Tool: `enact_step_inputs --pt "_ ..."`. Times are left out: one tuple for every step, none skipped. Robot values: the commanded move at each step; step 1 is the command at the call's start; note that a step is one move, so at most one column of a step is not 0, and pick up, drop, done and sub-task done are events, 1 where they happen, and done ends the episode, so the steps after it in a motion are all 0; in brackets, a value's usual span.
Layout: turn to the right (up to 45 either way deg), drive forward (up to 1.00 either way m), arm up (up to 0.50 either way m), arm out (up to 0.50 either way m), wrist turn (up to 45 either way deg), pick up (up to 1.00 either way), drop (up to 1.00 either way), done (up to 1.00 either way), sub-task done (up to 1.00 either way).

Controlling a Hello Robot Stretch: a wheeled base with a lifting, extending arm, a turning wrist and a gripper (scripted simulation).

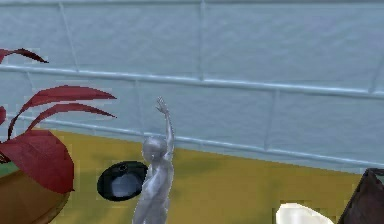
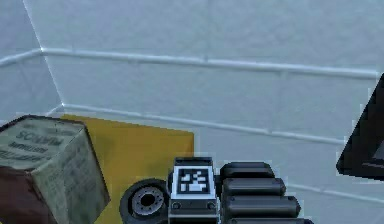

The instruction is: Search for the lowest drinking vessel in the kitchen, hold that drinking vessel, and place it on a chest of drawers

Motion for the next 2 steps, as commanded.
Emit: enact_step_inputs --pt "0.0 0.0 0.0 0.0 0.0 0.0 1.0 0.0 0.0" --pt "0.0 0.0 0.0 0.0 0.0 0.0 0.0 1.0 0.0"
